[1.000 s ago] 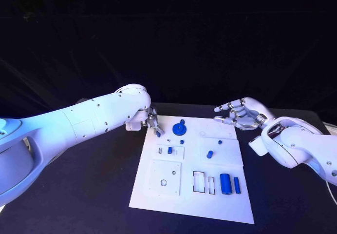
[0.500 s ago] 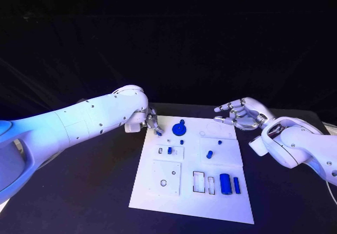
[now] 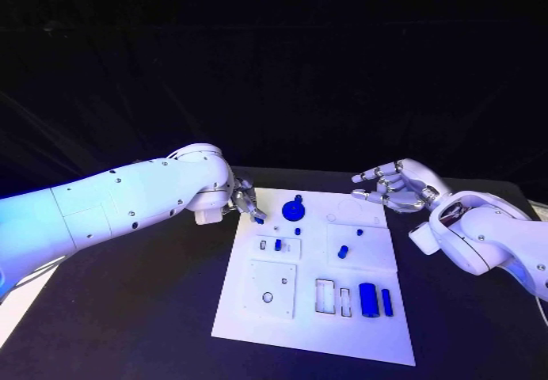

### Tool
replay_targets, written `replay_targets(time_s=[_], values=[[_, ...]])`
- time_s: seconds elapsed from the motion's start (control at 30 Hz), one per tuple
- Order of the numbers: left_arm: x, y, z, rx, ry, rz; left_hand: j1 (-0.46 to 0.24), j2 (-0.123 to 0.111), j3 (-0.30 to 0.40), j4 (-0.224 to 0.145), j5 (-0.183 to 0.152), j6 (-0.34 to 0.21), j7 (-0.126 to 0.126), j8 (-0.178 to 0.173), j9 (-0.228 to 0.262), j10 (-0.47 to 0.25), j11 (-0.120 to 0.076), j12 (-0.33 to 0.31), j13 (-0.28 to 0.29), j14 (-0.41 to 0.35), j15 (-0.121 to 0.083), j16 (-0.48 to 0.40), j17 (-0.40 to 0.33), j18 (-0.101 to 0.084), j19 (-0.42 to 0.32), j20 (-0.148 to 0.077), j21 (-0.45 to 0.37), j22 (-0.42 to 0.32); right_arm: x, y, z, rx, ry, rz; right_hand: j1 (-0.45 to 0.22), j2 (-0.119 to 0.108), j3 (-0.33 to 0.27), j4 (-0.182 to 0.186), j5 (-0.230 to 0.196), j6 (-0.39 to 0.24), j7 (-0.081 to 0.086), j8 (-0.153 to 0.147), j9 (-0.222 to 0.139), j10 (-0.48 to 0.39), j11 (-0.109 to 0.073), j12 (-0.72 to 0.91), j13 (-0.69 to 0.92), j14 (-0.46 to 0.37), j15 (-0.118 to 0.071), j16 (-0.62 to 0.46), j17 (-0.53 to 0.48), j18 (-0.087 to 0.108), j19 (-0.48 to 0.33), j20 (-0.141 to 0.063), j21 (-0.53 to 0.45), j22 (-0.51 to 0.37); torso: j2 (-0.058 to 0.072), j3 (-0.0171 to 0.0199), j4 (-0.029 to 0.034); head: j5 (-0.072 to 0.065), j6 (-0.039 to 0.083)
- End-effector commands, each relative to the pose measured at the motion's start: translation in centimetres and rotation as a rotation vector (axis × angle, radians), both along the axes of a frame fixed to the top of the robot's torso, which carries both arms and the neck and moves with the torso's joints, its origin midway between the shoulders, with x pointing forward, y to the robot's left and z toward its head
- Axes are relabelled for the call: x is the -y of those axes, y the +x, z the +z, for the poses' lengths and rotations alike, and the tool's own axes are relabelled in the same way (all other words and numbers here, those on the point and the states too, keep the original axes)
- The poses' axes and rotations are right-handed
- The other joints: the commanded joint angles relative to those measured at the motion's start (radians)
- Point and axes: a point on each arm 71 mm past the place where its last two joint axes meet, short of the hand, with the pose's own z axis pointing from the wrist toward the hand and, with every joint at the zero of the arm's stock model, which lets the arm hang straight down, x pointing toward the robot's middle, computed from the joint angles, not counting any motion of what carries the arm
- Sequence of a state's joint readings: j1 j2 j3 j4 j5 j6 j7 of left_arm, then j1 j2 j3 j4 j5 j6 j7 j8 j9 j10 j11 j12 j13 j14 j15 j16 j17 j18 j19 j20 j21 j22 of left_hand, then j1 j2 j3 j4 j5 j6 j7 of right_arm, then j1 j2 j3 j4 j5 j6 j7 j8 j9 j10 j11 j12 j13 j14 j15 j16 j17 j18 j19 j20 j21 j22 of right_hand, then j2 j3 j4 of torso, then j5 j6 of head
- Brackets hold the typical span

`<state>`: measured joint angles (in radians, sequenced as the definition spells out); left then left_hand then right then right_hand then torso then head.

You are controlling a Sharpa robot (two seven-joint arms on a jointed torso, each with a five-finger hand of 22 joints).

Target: Assemble the parts on the task board

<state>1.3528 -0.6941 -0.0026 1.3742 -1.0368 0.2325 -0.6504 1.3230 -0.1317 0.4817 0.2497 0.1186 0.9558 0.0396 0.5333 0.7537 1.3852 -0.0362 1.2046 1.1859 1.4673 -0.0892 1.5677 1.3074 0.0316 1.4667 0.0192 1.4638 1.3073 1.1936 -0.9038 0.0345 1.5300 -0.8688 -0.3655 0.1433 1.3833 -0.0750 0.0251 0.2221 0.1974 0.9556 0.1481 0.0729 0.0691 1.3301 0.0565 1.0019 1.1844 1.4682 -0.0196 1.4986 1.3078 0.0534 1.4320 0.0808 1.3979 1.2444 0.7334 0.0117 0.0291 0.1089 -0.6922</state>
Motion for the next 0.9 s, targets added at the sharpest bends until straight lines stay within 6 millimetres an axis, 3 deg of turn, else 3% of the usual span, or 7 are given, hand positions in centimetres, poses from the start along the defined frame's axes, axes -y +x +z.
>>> replay_targets(time_s=[0.03,0.33,0.9], values=[[0.2,-0.4,0.3,0.045,-0.051,0.006,-0.003,-0.013,0.119,-0.112,-0.002,0.002,-0.007,0.003,0.001,0.005,-0.001,0.006,0.0,0.104,0.0,0.003,0.263,0.005,0.037,-0.001,0.001,0.128,-0.1,-0.1,0.0,0.005,-0.003,0.014,-0.003,0.011,-0.007,0.0,0.005,0.004,-0.002,0.005,0.001,-0.007,0.0,-0.006,-0.001,0.078,0.0,-0.004,0.167,0.015,-0.005,0.003,-0.005,-0.001,0.0,-0.0008,0.0005,0.002,-0.001],[0.3,-1.7,-0.8,0.048,-0.064,-0.012,0.003,-0.039,0.126,-0.133,-0.003,0.004,-0.007,0.0,-0.002,0.007,-0.002,0.007,0.0,0.104,-0.001,0.003,0.263,0.004,0.038,-0.002,0.002,0.13,-0.1,-0.1,0.0,0.005,-0.003,0.013,-0.004,0.012,-0.008,0.001,0.006,0.004,-0.002,0.005,0.001,-0.007,0.0,-0.005,-0.001,0.078,0.0,-0.004,0.167,0.015,-0.005,0.003,-0.006,-0.001,0.001,-0.0011,-0.0007,0.009,-0.003],[0.5,-2.6,-3.0,0.014,-0.021,-0.066,0.006,-0.047,0.126,-0.141,-0.005,0.006,-0.006,-0.002,-0.005,0.006,-0.001,0.004,-0.003,0.104,0.0,0.003,0.263,0.004,0.038,-0.002,0.003,0.131,-0.1,-0.1,-0.1,0.002,-0.001,0.014,-0.004,0.012,-0.008,0.001,0.006,0.004,-0.002,0.005,0.001,-0.007,0.0,-0.005,-0.001,0.078,0.0,-0.004,0.167,0.015,-0.005,0.003,-0.006,-0.001,0.002,0.0,-0.0027,0.008,-0.008]])
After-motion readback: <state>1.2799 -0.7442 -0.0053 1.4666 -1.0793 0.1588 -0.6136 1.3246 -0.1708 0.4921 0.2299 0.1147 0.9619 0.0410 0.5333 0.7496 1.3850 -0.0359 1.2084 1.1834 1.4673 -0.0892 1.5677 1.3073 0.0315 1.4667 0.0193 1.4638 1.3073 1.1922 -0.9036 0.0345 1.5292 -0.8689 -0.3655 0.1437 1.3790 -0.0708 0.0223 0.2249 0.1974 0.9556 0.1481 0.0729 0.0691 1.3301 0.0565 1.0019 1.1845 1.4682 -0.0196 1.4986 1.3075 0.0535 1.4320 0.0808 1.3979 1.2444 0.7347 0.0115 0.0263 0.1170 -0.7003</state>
